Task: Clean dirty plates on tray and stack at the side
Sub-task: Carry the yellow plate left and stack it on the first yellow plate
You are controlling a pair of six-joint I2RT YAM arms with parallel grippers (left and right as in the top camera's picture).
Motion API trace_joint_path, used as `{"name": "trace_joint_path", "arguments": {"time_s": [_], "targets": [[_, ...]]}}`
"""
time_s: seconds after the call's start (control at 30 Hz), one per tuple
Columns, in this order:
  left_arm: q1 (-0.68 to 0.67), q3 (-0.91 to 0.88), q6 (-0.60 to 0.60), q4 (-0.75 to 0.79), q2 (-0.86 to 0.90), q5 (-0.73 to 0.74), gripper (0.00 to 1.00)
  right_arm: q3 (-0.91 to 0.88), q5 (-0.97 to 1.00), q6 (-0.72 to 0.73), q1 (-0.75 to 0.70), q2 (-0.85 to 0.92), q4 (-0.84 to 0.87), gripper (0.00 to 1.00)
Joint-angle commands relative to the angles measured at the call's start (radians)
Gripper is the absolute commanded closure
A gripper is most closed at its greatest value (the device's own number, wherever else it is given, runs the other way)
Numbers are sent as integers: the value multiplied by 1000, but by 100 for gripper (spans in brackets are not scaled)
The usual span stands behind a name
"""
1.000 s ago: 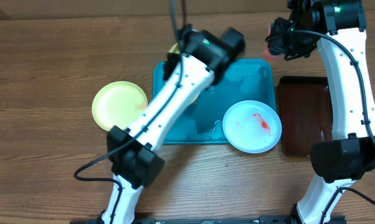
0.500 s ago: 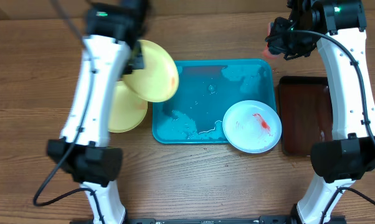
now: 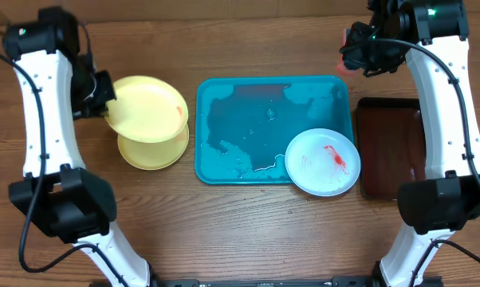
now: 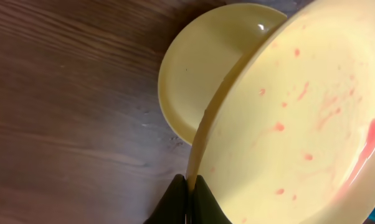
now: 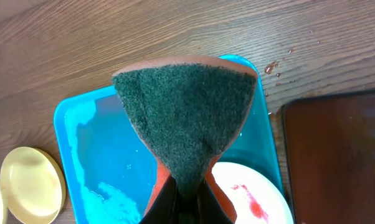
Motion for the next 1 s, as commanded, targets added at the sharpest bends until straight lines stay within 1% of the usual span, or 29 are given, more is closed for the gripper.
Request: {"name": "trace_joint_path", "arguments": {"time_s": [0.0, 0.17, 0.3, 0.33, 0.43, 0.47, 0.67, 0.7, 0.73, 0.77, 0.83, 0.9, 0.97], "targets": [[34, -138, 64, 88, -21, 119, 95, 3, 10, -7, -4, 0, 7, 96], [49, -339, 64, 277, -21, 93, 96, 3, 12, -8, -4, 0, 3, 96], [50, -463, 59, 423, -21, 67, 96, 3, 12, -8, -4, 0, 3, 96], [52, -492, 43, 457, -21, 45, 96, 3, 12, -8, -4, 0, 3, 96], [60, -544, -13, 520, -21, -37, 95, 3, 11, -8, -4, 0, 3, 96], [64, -555, -13, 534, -21, -51, 96, 3, 12, -8, -4, 0, 3, 96], [63, -592, -11, 561, -21, -74, 96, 3, 11, -7, -4, 0, 2, 96], [63, -595, -11, 562, -21, -74, 89, 3, 11, -7, -4, 0, 2, 96], [63, -598, -11, 564, -21, -74, 77, 3, 11, -7, -4, 0, 3, 96], [63, -601, -11, 563, -21, -74, 69, 3, 11, -7, -4, 0, 2, 96], [63, -603, -11, 560, -21, -73, 56, 3, 11, -7, -4, 0, 2, 96], [62, -602, -11, 558, -21, -66, 48, 3, 11, -7, -4, 0, 2, 96], [58, -594, 1, 554, -21, -45, 48, 3, 11, -7, -4, 0, 2, 96]]}}
